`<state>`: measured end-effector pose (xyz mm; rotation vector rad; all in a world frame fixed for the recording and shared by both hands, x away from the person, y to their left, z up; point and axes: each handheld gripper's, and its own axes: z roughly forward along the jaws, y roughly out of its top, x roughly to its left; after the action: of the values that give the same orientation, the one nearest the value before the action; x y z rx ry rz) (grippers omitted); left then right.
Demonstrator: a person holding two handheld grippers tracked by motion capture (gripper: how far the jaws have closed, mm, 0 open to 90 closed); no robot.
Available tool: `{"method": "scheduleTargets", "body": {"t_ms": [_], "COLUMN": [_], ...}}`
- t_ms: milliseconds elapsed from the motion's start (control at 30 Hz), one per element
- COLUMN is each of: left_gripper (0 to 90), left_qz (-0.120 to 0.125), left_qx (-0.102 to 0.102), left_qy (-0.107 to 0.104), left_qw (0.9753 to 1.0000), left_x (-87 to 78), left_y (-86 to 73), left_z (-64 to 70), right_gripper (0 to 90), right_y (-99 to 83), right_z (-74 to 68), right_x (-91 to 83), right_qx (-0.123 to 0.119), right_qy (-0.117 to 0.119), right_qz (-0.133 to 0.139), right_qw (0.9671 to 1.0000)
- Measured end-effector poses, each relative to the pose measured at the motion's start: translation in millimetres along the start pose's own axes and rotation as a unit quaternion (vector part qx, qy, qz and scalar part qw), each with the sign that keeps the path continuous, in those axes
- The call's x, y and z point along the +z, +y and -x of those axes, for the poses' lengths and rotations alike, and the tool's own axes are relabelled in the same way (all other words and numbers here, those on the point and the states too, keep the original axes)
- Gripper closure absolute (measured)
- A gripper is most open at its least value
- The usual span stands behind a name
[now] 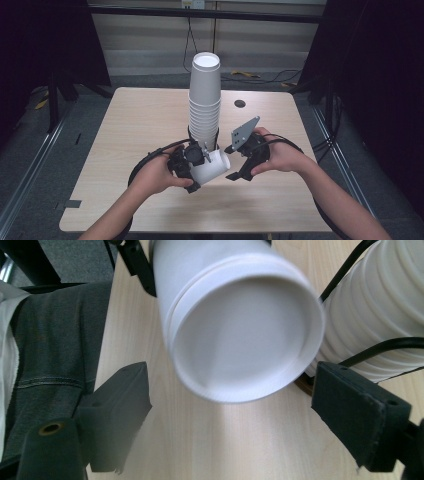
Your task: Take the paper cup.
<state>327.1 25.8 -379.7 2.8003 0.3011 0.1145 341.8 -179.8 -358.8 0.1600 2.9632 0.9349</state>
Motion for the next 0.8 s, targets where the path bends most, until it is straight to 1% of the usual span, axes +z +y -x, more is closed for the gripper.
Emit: {"method": "scheduleTargets", "body": {"t_ms": [33,100,133,200,267,300,333,367,467,533,567,600,633,667,733,800], "left_gripper": [15.3,15.3,15.3,15.3,15.3,15.3,15.3,15.3,15.3,15.3,15.3,15.3,15.3,15.3,15.3,15.3], "left_qz": [-0.003,-0.001,-0.004,-0.005,-0.007,-0.009,-0.011,-0.011,-0.012,-0.017,-0.019,-0.018,-0.013,-0.012,-0.013,-0.014], "left_qx": [0.002,0.001,0.000,0.004,0.002,0.005,0.005,0.010,0.007,0.012,0.011,0.009,0.008,0.009,0.011,0.010], "left_qy": [-0.005,-0.002,-0.005,-0.001,-0.003,-0.003,-0.005,-0.002,-0.005,-0.004,-0.003,-0.008,-0.003,-0.003,-0.005,-0.006], "left_qw": [1.0000,1.0000,1.0000,1.0000,1.0000,0.9999,0.9999,0.9999,0.9999,0.9998,0.9998,0.9998,0.9999,0.9999,0.9998,0.9998], "left_x": [-0.3,0.2,0.2,0.7,1.6,1.7,2.1,2.5,2.6,2.4,2.5,2.4,3.9,3.9,3.3,3.7], "left_y": [0.7,1.5,1.7,2.5,3.4,3.6,3.9,3.9,4.8,5.9,6.4,6.5,6.3,6.7,7.2,7.0], "left_z": [0.2,0.7,0.7,0.4,1.8,1.7,1.7,1.0,1.6,1.3,1.8,2.0,3.2,3.2,3.2,3.4], "right_gripper": [14.5,14.4,14.4,14.4,14.4,14.2,14.2,14.1,14.1,14.1,14.1,14.1,14.1,14.1,14.2,14.2], "right_y": [0.5,1.9,2.5,3.6,5.5,6.2,6.5,6.9,8.4,9.3,9.8,10.3,10.9,11.6,12.7,13.9], "right_z": [0.2,0.9,1.0,0.8,0.5,0.5,0.4,0.2,-0.3,-0.3,-0.6,-0.7,-0.7,-0.9,-1.2,-1.1], "right_x": [-0.1,-0.4,-0.9,-1.4,-1.6,-1.5,-1.3,-1.1,-0.3,0.4,0.9,1.5,2.0,2.5,3.1,3.9], "right_qx": [0.001,0.000,-0.001,0.001,-0.002,-0.004,-0.003,-0.003,-0.004,-0.004,-0.003,-0.004,-0.003,-0.004,-0.002,-0.007], "right_qy": [-0.001,-0.004,-0.003,0.002,-0.007,-0.008,-0.007,-0.006,-0.004,0.000,0.000,0.000,0.000,0.001,-0.001,-0.003], "right_qz": [-0.002,-0.003,-0.001,0.006,0.001,-0.001,0.000,0.000,-0.004,-0.005,-0.008,-0.009,-0.009,-0.011,-0.013,-0.015], "right_qw": [1.0000,1.0000,1.0000,1.0000,1.0000,1.0000,1.0000,1.0000,1.0000,1.0000,1.0000,1.0000,1.0000,0.9999,0.9999,0.9999]}}
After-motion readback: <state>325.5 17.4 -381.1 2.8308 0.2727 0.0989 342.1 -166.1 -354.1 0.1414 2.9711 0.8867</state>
